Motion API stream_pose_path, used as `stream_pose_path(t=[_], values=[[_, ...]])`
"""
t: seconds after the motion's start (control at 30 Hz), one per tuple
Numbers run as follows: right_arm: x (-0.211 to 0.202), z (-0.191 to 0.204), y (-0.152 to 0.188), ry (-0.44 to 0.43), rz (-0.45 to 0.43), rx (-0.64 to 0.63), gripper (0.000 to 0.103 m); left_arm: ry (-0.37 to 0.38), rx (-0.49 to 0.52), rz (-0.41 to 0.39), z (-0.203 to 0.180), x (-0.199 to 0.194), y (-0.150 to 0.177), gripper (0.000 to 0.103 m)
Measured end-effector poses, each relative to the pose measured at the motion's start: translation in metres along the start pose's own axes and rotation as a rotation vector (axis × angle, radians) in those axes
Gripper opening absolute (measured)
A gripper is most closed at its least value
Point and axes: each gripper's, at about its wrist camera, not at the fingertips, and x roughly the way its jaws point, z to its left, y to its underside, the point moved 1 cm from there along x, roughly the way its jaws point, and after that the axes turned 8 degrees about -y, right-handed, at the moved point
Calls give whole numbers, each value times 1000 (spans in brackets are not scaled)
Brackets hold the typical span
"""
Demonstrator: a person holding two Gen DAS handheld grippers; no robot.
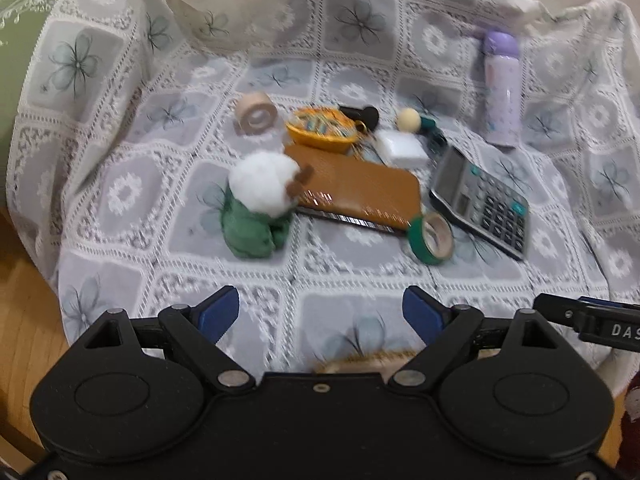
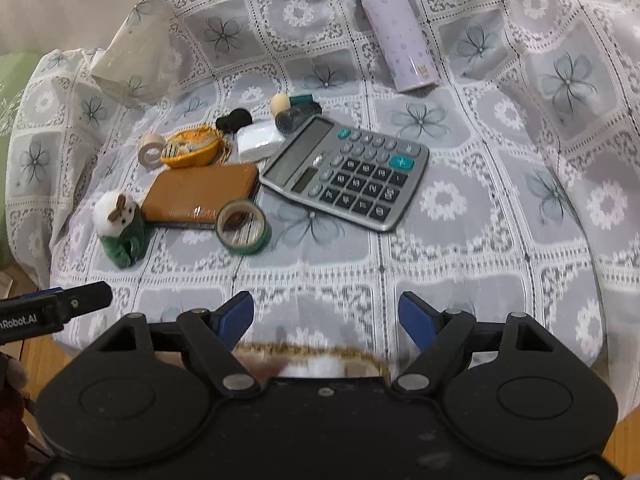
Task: Organize soft objects
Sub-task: 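Move the left tool back to the green-and-white plush toy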
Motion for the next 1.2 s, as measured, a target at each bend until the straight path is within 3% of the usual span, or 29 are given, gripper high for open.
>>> stream_pose_path(t=[0.1,0.4,0.53,0.63,0.8,0.9,1.0,1.07,1.2], values=[[8,0,-14,2,-11,-2,80,-13,-1,-21,1,6,-10,93],[44,13,-42,-1,-2,-41,81,-92,-71,-113,18,21,-40,93],[56,22,-44,-20,10,-44,81,-172,-181,-141,42,26,-55,93],[61,22,-44,-28,19,-40,81,-284,-236,-142,61,34,-61,93],[69,19,-43,-16,31,-33,81,-392,-236,-105,72,51,-61,93],[73,17,-42,-11,43,-27,81,-352,-167,-63,61,62,-58,93],[73,15,-41,0,41,-24,81,-311,-99,-93,40,58,-51,93],[71,12,-41,7,39,-16,81,-240,-58,-100,28,52,-50,93],[69,6,-42,17,39,7,81,-100,-8,-41,9,54,-41,93]])
